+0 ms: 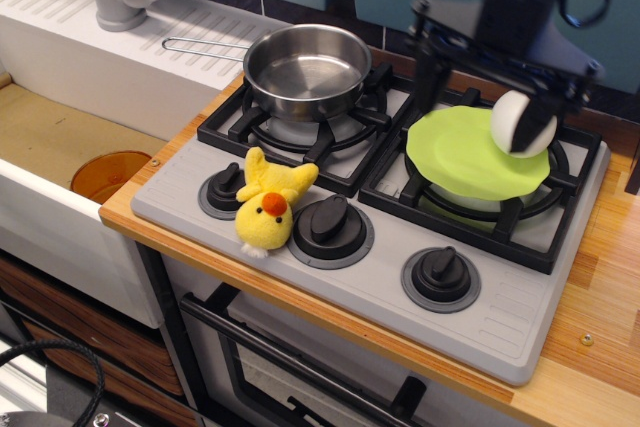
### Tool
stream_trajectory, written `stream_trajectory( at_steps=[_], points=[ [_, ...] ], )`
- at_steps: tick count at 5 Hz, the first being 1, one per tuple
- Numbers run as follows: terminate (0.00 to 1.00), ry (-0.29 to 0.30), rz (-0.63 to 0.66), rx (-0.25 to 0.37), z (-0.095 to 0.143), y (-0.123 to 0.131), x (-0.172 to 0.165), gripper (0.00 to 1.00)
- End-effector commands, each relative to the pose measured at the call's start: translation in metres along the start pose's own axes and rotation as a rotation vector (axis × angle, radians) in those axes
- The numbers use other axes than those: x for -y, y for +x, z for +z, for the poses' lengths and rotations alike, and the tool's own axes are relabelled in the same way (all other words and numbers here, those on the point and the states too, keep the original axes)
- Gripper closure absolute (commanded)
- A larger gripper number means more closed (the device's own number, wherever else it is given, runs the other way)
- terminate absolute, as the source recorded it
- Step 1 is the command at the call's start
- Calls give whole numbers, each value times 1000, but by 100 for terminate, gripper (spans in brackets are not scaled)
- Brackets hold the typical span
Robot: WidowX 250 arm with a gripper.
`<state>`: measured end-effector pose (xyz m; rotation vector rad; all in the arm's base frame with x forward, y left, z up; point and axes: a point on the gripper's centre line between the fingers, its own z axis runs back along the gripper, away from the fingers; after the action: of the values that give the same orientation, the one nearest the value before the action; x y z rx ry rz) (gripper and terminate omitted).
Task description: Put egg on plate and stuffedduck in pot or pan on stove
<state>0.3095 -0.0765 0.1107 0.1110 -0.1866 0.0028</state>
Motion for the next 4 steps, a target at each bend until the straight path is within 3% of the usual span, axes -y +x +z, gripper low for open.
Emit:
stream_trajectory(
  at_steps=[1, 4],
  points=[
    [0, 39, -3, 121, 28, 1, -53, 0],
    [0, 117, 115, 184, -4, -28, -81, 0]
  ],
)
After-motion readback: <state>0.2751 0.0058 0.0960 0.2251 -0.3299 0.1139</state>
